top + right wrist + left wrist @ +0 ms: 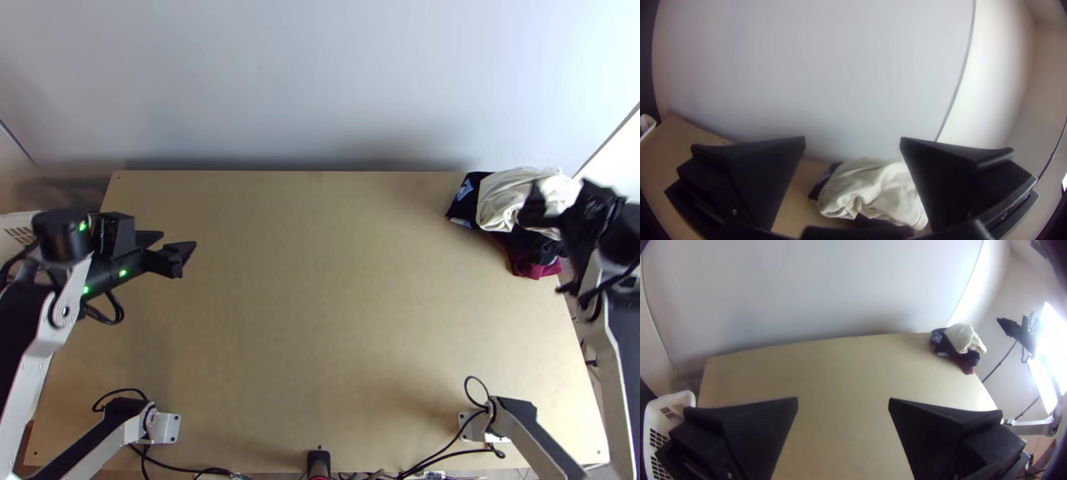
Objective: Fold the t-shirt
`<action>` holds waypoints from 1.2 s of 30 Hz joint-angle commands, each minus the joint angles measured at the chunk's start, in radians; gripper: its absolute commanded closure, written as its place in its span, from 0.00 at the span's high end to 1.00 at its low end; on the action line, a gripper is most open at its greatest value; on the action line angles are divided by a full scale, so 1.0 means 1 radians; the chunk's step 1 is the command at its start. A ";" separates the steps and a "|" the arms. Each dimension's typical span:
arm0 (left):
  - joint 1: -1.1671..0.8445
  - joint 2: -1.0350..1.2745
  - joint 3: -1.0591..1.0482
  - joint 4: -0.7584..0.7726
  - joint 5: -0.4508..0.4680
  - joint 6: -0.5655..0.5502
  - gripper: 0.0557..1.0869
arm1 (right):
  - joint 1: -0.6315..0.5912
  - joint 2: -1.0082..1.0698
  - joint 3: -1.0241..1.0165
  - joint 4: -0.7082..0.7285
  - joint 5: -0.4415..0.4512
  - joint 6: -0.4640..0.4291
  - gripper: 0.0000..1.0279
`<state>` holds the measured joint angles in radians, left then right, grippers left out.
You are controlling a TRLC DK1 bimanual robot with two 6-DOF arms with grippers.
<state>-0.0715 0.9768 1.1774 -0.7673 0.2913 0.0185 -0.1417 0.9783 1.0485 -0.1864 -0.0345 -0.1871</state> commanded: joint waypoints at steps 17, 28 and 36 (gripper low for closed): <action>0.053 -0.668 -0.716 0.341 -0.253 0.066 0.96 | 0.372 -0.981 -0.771 -0.096 0.343 0.087 0.96; 0.095 -0.977 -0.943 0.322 -0.253 0.003 0.96 | 0.341 -0.984 -0.927 0.053 0.352 0.192 0.96; 0.099 -0.980 -0.934 0.260 -0.254 0.003 0.96 | 0.346 -0.977 -0.955 -0.053 0.344 0.379 0.96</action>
<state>0.0204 0.0273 0.2653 -0.4664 0.0383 0.0402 0.2031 0.0105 0.1261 -0.2035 0.3107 0.0887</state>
